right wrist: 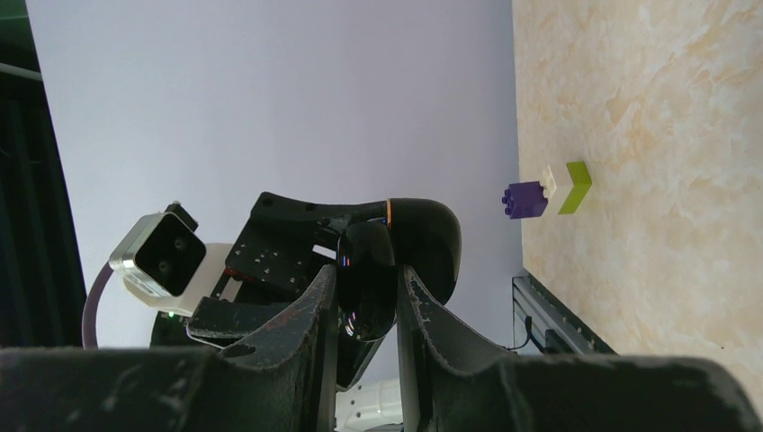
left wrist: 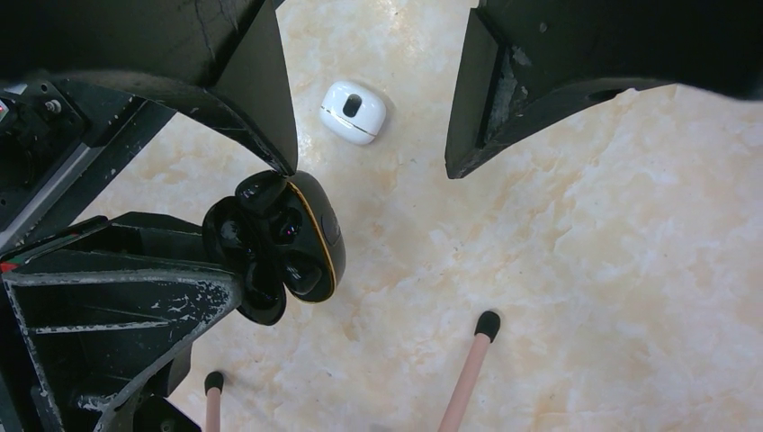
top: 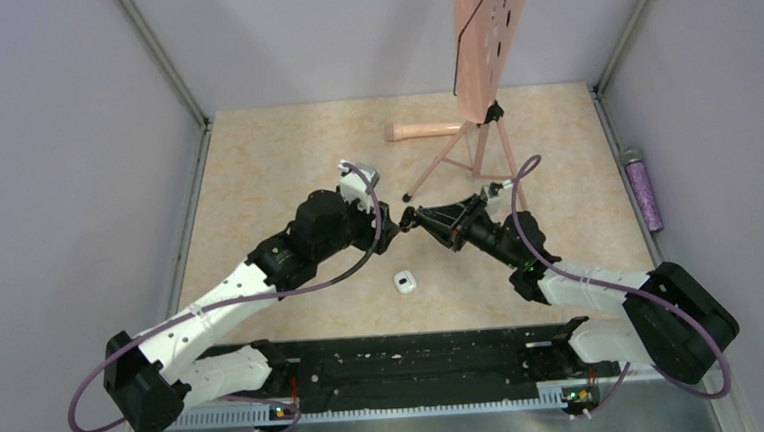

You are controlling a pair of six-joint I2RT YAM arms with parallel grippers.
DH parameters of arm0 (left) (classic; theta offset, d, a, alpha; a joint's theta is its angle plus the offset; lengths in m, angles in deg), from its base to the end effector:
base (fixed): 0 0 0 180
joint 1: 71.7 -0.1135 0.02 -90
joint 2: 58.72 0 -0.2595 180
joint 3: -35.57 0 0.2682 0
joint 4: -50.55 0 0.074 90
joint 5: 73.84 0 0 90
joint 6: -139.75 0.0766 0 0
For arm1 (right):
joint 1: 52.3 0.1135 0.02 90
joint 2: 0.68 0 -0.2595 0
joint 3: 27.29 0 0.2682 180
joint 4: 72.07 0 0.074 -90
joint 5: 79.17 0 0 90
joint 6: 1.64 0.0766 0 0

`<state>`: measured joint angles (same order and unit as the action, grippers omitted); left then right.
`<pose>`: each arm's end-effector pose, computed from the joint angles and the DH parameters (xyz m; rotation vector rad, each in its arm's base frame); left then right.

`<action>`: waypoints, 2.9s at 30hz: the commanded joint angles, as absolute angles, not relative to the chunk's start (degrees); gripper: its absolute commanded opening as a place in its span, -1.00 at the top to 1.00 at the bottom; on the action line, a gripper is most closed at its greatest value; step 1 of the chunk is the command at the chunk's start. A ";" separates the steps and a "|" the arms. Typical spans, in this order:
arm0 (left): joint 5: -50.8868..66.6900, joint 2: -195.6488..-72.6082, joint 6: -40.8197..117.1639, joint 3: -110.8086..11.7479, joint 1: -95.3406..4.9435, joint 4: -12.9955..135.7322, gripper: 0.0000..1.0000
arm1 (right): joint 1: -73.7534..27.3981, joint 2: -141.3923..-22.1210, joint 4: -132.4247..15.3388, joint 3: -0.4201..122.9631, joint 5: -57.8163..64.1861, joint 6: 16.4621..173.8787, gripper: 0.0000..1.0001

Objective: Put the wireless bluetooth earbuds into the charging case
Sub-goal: Adjust the left earbud in the left side groove of the charging case.

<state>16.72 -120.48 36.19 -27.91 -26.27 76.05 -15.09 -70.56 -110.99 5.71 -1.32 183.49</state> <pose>0.2132 -0.2154 0.2894 0.5554 1.9690 -0.6482 0.2244 0.1907 0.2015 0.7397 1.7712 1.8905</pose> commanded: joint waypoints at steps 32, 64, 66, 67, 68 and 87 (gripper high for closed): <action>11.44 -117.04 35.19 -30.06 -26.42 76.02 -0.31 | -15.23 -68.85 -114.92 7.11 -1.50 183.29 1.00; 20.47 -121.63 34.90 -32.71 -26.52 72.90 -0.24 | -15.18 -68.75 -115.21 6.73 -1.98 183.19 1.00; 20.64 -121.75 34.79 -32.82 -26.52 72.84 -0.24 | -15.19 -68.84 -115.22 6.60 -2.13 183.02 1.00; 20.64 -121.72 34.73 -32.83 -26.50 72.81 -0.24 | -15.21 -68.84 -115.27 6.64 -2.18 183.01 1.00; 20.71 -121.63 34.66 -32.82 -26.51 72.68 -0.24 | -15.21 -68.80 -115.30 6.59 -2.26 183.00 1.00; 38.45 -124.60 18.37 -46.37 -26.76 97.23 -0.28 | -15.21 -65.04 -106.25 7.30 -0.90 178.45 1.00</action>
